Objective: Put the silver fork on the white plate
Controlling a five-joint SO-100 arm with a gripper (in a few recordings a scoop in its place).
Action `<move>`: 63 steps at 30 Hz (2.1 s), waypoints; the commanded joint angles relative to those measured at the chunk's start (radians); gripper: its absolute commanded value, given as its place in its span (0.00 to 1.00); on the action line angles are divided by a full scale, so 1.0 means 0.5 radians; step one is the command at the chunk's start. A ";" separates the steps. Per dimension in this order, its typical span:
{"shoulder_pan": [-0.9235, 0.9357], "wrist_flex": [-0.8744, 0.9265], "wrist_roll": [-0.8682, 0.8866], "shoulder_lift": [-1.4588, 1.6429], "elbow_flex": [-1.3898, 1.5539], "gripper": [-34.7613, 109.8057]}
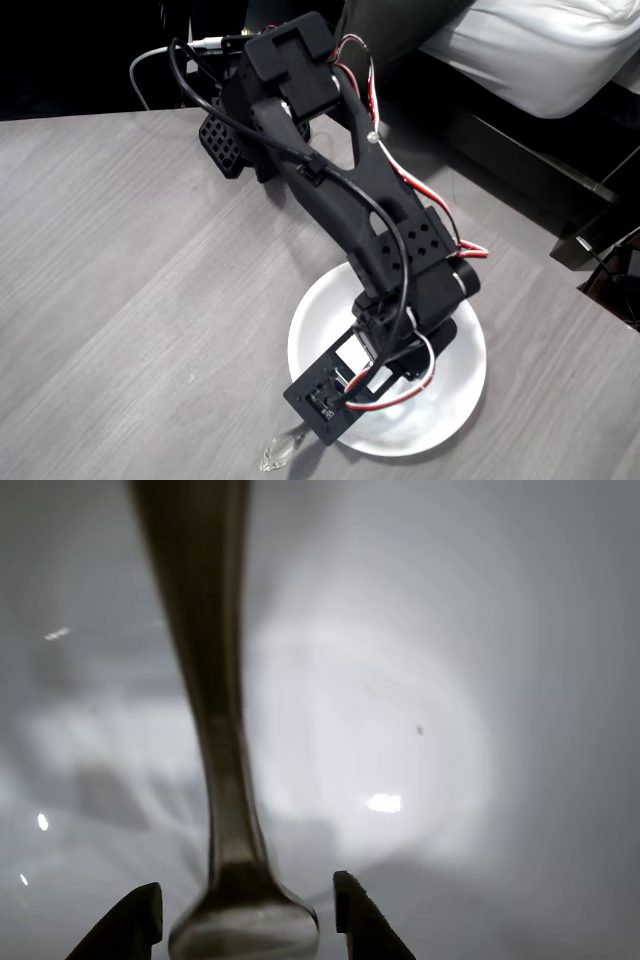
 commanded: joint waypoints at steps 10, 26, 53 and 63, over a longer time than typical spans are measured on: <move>0.181 0.301 -0.028 0.650 -0.077 0.39; 1.046 0.282 -0.061 2.194 0.681 0.24; 1.009 -0.543 0.448 4.341 3.175 0.24; 1.160 -0.491 0.439 4.338 3.372 0.24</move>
